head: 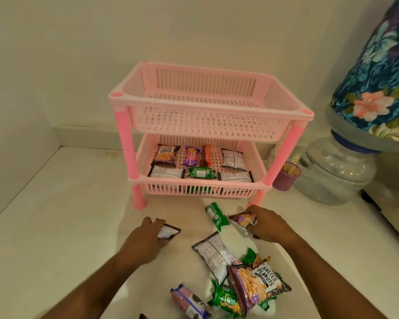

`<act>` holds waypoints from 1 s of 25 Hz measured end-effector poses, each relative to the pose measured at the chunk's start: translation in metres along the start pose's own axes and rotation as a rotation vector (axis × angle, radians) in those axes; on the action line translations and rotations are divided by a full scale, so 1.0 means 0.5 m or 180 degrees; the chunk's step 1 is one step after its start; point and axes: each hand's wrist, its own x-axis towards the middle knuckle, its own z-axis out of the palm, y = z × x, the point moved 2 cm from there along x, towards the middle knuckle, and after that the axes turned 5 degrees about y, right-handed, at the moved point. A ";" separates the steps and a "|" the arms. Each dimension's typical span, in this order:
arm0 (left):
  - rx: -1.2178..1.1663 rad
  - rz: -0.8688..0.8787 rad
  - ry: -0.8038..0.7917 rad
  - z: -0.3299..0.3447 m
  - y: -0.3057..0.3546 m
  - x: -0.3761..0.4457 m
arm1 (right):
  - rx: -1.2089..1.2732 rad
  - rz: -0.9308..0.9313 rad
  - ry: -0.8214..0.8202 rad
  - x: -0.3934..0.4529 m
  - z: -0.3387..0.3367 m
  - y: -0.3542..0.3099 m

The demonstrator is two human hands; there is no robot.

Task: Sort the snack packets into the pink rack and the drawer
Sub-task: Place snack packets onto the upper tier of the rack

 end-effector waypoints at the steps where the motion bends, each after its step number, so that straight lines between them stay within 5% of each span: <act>1: -0.0105 0.0140 -0.0073 -0.033 0.018 -0.006 | 0.0119 -0.0117 -0.0074 -0.013 -0.036 -0.008; 7: -0.0781 0.1525 -0.0462 -0.317 0.187 -0.067 | 0.0670 -0.1181 -0.0317 -0.127 -0.351 -0.130; 10: -0.0592 0.1846 -0.0024 -0.463 0.262 -0.080 | 0.0626 -0.1577 -0.0015 -0.154 -0.506 -0.198; 16: -0.0349 0.1935 0.0975 -0.650 0.329 0.014 | 0.0598 -0.1800 0.0769 -0.076 -0.664 -0.290; 25: 0.0130 0.1538 0.0935 -0.665 0.342 0.167 | -0.0612 -0.1364 0.1113 0.103 -0.625 -0.298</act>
